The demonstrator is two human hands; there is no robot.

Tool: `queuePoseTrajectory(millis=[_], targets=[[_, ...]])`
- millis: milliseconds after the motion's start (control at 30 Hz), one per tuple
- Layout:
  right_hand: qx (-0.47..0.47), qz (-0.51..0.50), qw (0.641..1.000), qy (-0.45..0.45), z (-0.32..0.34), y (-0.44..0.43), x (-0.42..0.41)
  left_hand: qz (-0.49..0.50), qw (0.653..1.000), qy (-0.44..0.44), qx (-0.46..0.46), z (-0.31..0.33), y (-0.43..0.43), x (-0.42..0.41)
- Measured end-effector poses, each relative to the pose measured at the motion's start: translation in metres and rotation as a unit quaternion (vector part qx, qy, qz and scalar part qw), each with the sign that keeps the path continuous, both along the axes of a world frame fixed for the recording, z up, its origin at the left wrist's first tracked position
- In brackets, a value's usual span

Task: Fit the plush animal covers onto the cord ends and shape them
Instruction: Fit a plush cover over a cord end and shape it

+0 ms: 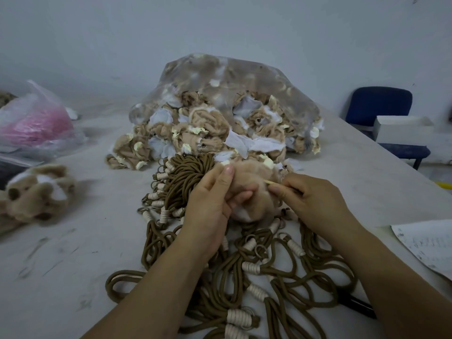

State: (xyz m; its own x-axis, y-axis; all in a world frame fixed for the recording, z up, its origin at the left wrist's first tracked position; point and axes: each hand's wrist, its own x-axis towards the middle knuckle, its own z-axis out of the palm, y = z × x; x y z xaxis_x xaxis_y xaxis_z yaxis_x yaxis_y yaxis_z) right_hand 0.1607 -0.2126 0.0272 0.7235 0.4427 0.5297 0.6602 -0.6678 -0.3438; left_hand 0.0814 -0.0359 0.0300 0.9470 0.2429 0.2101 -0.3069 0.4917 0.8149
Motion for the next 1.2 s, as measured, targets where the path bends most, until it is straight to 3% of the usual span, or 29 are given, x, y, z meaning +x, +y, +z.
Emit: queuePoseTrajectory(millis=[333, 633, 833, 1200], targets=[[0.095, 0.031, 0.989, 0.112, -0.008, 0.006, 0.0, 0.031, 0.997, -0.007, -0.073, -0.001, -0.004, 0.003], [0.131, 0.071, 0.982, 0.119, -0.005, 0.004, -0.001, 0.033, 0.998, 0.023, 0.053, -0.009, -0.007, 0.003], [0.1, 0.049, 0.989, 0.1, -0.001, 0.004, -0.002, 0.025, 0.994, 0.011, 0.103, -0.007, -0.004, -0.001], [0.007, -0.01, 1.0, 0.028, 0.009, -0.011, 0.002, 0.02, 0.999, -0.003, 0.043, -0.006, 0.0, 0.002]])
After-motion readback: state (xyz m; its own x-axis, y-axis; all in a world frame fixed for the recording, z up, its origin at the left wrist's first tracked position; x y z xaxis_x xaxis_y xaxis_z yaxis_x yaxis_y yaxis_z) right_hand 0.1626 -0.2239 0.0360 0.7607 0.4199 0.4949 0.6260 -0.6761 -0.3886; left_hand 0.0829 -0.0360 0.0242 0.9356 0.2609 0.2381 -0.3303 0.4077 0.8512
